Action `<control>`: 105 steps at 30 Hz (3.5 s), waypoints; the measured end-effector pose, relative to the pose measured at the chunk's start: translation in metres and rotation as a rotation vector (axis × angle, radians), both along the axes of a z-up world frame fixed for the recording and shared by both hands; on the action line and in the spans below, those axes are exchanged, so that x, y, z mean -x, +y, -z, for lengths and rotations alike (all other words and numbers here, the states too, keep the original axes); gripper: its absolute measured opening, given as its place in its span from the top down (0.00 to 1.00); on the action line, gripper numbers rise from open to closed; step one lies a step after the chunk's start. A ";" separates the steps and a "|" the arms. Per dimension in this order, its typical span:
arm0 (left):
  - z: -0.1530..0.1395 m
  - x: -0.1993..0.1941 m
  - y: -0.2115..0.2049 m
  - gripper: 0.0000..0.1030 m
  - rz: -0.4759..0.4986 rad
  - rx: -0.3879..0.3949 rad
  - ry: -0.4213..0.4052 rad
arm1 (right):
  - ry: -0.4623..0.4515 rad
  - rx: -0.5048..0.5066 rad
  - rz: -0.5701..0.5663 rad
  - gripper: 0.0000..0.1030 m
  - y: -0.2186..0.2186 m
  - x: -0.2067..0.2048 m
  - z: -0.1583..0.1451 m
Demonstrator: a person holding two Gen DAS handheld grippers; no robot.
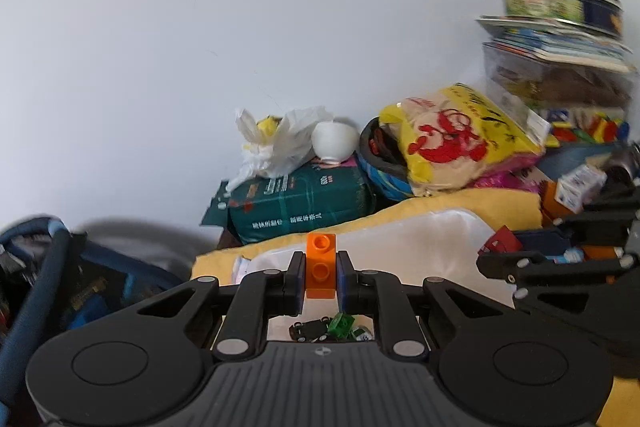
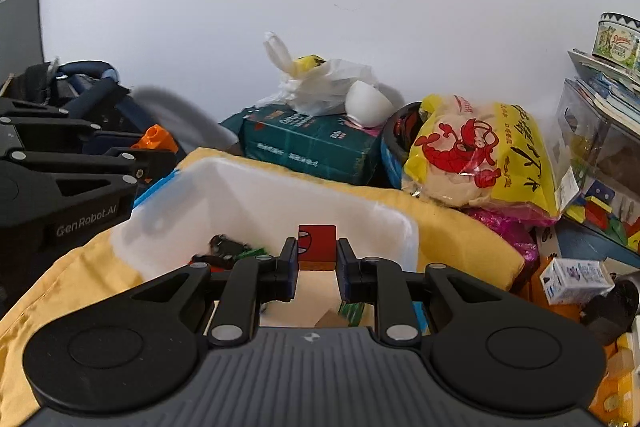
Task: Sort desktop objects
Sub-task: 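Carry orange and red bricks over the white bin and open both tools, then grasp the teal toy train with left tool while right tool grasps beige tube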
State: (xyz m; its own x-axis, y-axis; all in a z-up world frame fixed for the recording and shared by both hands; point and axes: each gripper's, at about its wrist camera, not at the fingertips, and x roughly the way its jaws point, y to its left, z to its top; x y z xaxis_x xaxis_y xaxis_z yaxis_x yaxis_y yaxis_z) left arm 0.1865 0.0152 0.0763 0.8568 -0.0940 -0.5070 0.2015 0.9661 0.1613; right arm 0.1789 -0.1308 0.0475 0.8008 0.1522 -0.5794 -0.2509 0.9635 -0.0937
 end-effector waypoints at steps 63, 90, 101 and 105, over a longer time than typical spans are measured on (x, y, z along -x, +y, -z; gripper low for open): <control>0.170 0.077 0.051 0.71 0.171 -0.090 0.342 | 0.237 0.027 0.022 0.69 -0.018 0.126 0.143; 0.175 0.141 0.027 0.71 0.191 0.015 0.393 | 0.327 -0.244 0.153 0.79 -0.021 0.054 0.148; 0.175 0.160 0.012 0.71 0.180 0.038 0.441 | 0.410 -0.025 -0.071 0.79 -0.018 0.142 0.146; 0.178 0.161 0.004 0.68 0.168 0.004 0.415 | 0.406 0.015 -0.090 0.71 -0.016 0.150 0.153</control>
State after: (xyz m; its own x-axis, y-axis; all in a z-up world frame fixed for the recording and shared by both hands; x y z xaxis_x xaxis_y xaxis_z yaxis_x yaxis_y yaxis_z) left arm 0.0254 0.0188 -0.1018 0.5535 -0.2170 -0.8041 0.4025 0.9149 0.0302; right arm 0.0284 -0.1467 -0.1052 0.4904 0.2007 -0.8481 -0.3537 0.9352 0.0168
